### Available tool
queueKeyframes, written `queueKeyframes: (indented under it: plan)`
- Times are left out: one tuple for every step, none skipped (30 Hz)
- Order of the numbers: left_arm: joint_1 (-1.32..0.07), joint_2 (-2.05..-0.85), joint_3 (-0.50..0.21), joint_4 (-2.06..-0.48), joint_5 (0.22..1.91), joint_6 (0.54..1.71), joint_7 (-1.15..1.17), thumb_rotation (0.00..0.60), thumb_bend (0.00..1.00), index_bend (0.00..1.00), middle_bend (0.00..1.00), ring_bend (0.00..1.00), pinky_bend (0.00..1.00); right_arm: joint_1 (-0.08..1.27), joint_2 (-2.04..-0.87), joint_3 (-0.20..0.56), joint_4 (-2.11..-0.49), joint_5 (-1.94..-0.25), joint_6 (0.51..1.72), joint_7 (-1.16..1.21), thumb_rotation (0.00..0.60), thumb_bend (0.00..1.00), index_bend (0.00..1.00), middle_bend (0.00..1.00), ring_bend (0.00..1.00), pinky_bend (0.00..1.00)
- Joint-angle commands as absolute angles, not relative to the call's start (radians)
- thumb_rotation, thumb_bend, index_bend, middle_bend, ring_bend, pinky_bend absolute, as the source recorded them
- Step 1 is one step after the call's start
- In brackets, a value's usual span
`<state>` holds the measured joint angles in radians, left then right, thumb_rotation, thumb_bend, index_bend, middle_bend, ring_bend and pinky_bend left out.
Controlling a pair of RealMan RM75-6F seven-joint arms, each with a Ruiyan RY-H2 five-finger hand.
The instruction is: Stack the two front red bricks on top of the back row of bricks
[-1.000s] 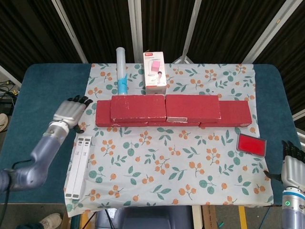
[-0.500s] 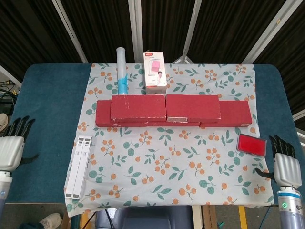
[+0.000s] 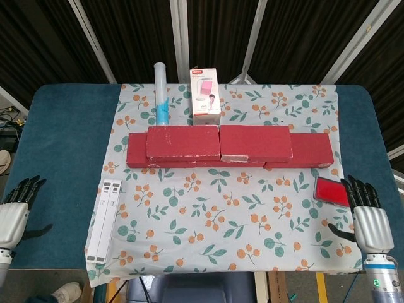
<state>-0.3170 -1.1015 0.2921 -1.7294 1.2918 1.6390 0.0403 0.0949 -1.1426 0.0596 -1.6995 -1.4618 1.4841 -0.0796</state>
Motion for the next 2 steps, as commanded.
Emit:
queueKeyframes:
  plan:
    - [-0.298, -1.094, 0.280, -1.730, 1.313, 1.633, 0.049, 0.600, 0.00, 0.10, 0.04, 0.00, 0.14, 0.090, -1.144, 0.054, -1.706, -1.471, 1.488, -0.089, 0.600, 0.07, 0.00, 0.03, 0.00, 0.00]
    - [-0.290, -1.092, 0.275, -1.732, 1.323, 1.637, 0.050, 0.600, 0.00, 0.10, 0.04, 0.00, 0.14, 0.090, -1.145, 0.055, -1.707, -1.470, 1.488, -0.091, 0.600, 0.07, 0.00, 0.03, 0.00, 0.00]
